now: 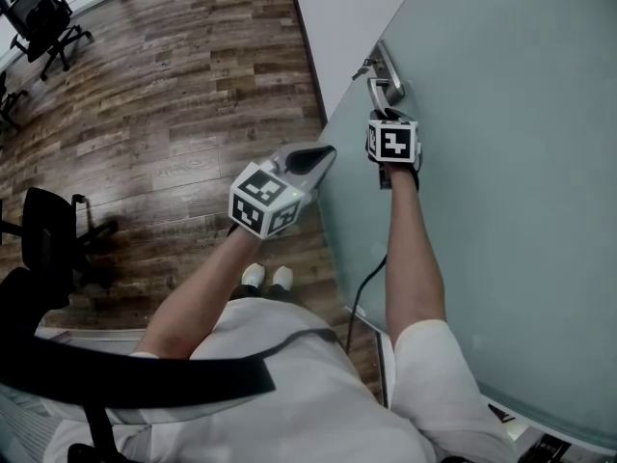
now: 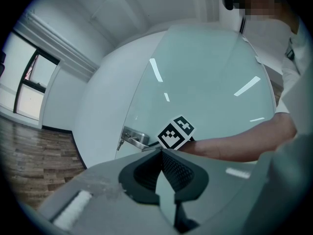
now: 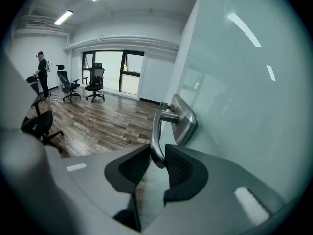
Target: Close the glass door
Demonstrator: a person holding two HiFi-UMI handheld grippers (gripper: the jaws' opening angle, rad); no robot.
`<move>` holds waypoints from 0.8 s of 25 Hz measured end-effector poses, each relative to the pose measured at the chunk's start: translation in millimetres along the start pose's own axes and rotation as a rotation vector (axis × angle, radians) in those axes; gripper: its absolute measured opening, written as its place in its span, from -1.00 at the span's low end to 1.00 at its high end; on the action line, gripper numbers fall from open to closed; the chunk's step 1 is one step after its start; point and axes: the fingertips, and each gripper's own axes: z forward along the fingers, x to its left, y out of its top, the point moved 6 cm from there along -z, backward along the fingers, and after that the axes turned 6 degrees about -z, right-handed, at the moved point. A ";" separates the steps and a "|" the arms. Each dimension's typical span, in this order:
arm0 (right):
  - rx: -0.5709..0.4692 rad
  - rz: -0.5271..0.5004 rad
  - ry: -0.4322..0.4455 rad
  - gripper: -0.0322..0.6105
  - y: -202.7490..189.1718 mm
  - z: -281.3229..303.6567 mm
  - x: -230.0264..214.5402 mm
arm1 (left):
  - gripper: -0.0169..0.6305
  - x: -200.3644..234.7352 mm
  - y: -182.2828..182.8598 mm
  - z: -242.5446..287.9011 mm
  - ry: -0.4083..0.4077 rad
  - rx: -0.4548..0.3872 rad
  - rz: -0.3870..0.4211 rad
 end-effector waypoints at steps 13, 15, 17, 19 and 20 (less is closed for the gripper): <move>-0.024 -0.036 0.073 -0.57 9.6 -12.2 48.5 | -0.93 7.7 2.7 -32.4 0.033 -0.024 0.007; -0.030 -0.046 0.089 -0.57 12.8 -16.5 61.4 | -0.93 8.3 2.8 -43.4 0.029 -0.025 0.004; -0.036 -0.057 0.098 -0.56 15.1 -20.7 71.7 | -0.93 8.4 3.3 -51.9 0.023 -0.028 0.002; -0.049 -0.073 0.102 -0.56 14.9 -23.1 81.1 | -0.93 8.6 1.2 -57.9 0.017 -0.031 0.002; -0.057 -0.083 0.109 -0.56 13.9 -23.1 86.4 | -0.93 8.6 -1.7 -60.5 0.015 -0.032 0.003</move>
